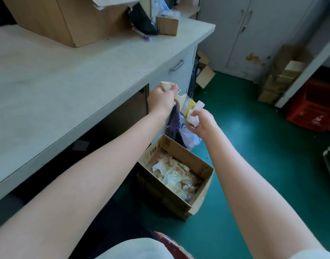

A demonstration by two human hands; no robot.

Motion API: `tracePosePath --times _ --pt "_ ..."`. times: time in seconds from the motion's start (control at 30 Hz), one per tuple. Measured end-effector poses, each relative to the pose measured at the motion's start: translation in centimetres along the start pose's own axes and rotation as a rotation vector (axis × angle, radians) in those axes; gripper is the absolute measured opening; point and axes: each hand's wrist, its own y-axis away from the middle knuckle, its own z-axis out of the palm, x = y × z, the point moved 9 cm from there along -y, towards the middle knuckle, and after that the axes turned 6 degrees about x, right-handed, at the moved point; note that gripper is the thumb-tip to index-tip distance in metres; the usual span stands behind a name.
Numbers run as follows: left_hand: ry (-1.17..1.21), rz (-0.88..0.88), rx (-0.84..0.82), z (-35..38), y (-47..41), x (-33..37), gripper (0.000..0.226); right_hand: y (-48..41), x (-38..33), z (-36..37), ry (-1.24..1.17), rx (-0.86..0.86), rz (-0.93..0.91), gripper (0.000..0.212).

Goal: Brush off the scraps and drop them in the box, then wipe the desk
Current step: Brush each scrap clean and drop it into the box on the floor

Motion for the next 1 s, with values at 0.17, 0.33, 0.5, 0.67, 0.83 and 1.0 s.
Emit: tracePosePath --times 0.17,0.33,0.5,0.67,0.83,1.0 --pt "-0.12 -0.024 -0.01 0.3 0.0 -4.6 0.017 -1.9 5.5 -1.5 0.046 0.029 0.088 0.037" --pt "-0.177 -0.098 -0.012 0.2 0.3 -9.1 0.022 -3.6 9.6 -2.4 0.143 0.045 0.145 0.05" --pt "-0.321 -0.088 -0.011 -0.2 0.7 -12.4 0.024 -4.6 12.9 -3.3 0.285 0.027 0.227 0.05" --pt "-0.319 -0.161 -0.019 -0.3 0.9 -14.7 0.026 -4.9 14.8 -3.7 0.4 -0.008 0.277 0.047" --pt "-0.37 -0.169 -0.021 -0.5 0.6 -15.6 0.012 -5.0 16.0 -4.3 0.439 0.014 0.333 0.046" --pt "-0.389 -0.188 -0.015 -0.8 0.3 -16.1 0.009 -5.5 16.1 -4.6 0.481 0.023 0.322 0.038"
